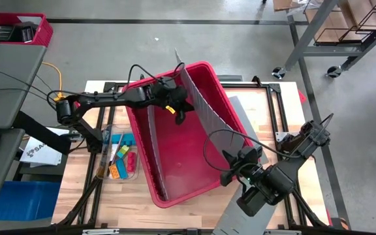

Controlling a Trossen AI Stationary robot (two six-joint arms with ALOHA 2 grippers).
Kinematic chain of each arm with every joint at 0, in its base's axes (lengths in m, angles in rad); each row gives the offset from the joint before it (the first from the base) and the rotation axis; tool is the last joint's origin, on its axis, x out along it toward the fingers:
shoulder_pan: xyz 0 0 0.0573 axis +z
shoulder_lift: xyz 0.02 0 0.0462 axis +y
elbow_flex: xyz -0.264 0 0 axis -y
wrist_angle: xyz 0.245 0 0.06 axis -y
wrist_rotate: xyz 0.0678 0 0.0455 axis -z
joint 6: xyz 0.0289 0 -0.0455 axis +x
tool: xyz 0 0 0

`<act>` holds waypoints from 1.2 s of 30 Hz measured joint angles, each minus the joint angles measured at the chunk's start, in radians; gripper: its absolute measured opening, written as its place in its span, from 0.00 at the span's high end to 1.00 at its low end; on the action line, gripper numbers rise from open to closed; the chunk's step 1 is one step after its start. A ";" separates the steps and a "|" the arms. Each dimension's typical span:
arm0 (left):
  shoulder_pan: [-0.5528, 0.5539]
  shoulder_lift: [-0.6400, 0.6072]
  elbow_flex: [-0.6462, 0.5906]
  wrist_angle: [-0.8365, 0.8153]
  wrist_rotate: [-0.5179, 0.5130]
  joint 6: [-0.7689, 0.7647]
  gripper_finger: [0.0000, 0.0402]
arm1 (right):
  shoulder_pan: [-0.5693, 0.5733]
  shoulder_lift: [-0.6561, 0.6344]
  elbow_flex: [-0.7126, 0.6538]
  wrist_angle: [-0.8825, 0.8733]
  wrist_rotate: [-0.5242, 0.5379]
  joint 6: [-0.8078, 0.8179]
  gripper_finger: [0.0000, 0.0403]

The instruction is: Sort Items/Unsort Items

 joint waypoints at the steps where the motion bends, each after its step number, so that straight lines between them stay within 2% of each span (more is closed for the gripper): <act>1: 0.002 0.000 0.000 0.000 0.000 0.004 1.00 | -0.003 0.000 0.000 0.000 0.001 0.000 1.00; 12: -0.008 -0.016 0.000 -0.032 0.002 -0.030 1.00 | -0.003 0.000 0.000 0.028 0.008 0.024 1.00; 36: 0.022 -0.022 0.000 -0.067 -0.016 0.042 1.00 | -0.036 0.000 0.000 0.018 -0.024 0.015 1.00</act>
